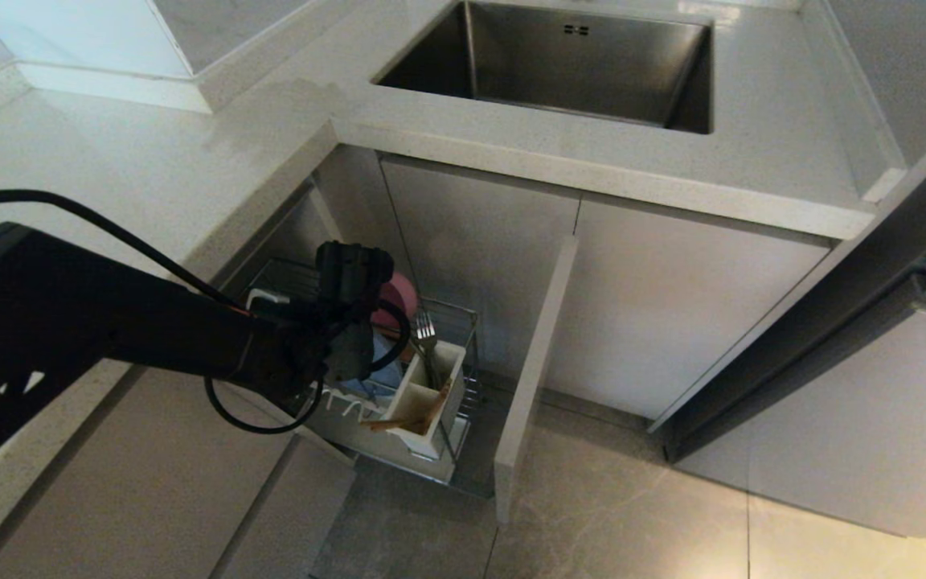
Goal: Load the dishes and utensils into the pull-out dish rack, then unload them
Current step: Take the plate out of the cupboard
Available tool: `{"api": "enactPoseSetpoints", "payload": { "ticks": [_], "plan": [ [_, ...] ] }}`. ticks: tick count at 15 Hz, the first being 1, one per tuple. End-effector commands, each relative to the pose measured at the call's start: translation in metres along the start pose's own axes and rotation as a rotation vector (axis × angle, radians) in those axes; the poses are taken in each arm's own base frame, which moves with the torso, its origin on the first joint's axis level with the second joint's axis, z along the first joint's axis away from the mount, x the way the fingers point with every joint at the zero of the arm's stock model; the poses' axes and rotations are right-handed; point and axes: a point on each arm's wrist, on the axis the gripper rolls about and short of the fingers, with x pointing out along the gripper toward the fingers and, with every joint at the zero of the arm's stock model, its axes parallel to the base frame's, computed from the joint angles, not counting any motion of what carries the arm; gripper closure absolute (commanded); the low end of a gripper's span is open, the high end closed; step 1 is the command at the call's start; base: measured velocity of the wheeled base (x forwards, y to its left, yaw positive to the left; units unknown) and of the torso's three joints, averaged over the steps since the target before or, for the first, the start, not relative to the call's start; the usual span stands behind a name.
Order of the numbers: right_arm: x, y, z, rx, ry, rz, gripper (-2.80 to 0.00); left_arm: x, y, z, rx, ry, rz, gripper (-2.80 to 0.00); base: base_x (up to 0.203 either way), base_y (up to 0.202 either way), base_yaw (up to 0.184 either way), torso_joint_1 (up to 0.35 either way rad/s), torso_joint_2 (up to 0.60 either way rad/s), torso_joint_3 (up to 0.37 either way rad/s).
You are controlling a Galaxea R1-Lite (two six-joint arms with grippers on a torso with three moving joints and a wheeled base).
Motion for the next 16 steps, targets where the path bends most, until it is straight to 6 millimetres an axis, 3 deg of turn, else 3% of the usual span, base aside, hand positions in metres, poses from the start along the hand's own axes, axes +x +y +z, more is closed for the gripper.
{"api": "enactPoseSetpoints", "payload": {
  "ticks": [1, 2, 16],
  "plan": [
    [0.0001, 0.0000, 0.0000, 0.000, 0.001, 0.000, 0.00, 0.0001, -0.0005, 0.0001, -0.013, -0.006, -0.003, 0.00, 0.000, 0.000, 0.000, 0.000, 0.00, 0.000],
    [0.0001, 0.0000, 0.0000, 0.000, 0.001, 0.000, 0.00, 0.0001, 0.0000, 0.0001, -0.008, -0.005, 0.000, -2.80, 0.000, 0.000, 0.000, 0.000, 0.00, 0.000],
    [0.0001, 0.0000, 0.0000, 0.000, 0.001, 0.000, 0.00, -0.0017, -0.0094, 0.0021, -0.020, -0.028, -0.021, -2.80, 0.000, 0.000, 0.000, 0.000, 0.00, 0.000]
  ]
}}
